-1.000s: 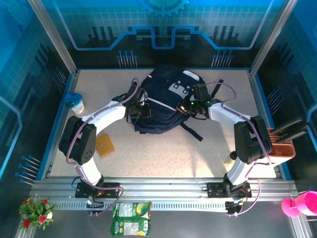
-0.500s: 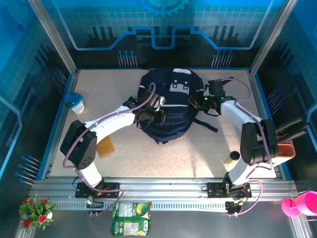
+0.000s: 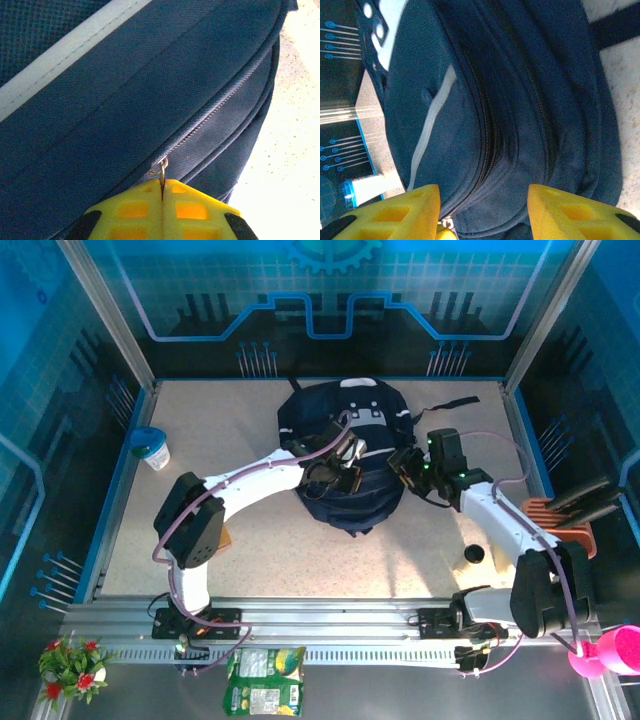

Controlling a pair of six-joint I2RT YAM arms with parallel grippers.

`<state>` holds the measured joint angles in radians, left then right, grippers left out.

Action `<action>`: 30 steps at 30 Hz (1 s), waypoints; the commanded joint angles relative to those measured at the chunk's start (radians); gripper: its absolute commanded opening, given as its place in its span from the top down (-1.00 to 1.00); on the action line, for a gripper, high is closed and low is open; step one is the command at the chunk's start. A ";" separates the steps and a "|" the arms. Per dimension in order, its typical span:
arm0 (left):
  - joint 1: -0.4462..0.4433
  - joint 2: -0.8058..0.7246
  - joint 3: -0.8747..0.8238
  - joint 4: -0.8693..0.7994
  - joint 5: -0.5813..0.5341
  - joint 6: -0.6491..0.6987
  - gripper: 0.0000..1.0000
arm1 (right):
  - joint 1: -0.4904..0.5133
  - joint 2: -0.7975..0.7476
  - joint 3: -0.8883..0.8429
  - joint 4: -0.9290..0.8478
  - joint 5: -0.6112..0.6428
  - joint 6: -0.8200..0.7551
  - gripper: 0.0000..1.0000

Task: Pack the student bag
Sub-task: Unzip the student bag at the top-center of the table.

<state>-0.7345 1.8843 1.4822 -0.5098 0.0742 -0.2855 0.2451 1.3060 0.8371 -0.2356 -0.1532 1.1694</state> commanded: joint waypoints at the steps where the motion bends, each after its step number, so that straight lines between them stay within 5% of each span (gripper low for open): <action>1: -0.010 0.008 0.035 -0.013 0.000 0.028 1.00 | 0.034 0.038 0.014 0.047 0.010 0.084 0.02; 10: -0.010 0.004 0.024 -0.035 -0.019 0.034 1.00 | 0.042 0.149 0.075 0.098 -0.036 0.077 0.15; 17: -0.011 0.001 0.019 -0.053 -0.033 0.049 1.00 | 0.035 0.186 0.107 0.087 0.000 0.037 0.45; 25: -0.009 -0.029 -0.019 -0.103 -0.131 0.086 1.00 | 0.032 0.191 0.139 0.067 0.048 -0.010 0.80; 30: -0.001 -0.055 -0.073 -0.130 -0.240 0.072 1.00 | 0.027 0.178 0.134 0.052 0.081 -0.018 0.84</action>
<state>-0.7361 1.8771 1.4483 -0.5541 -0.0669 -0.2260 0.2760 1.4853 0.9386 -0.1947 -0.1421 1.1820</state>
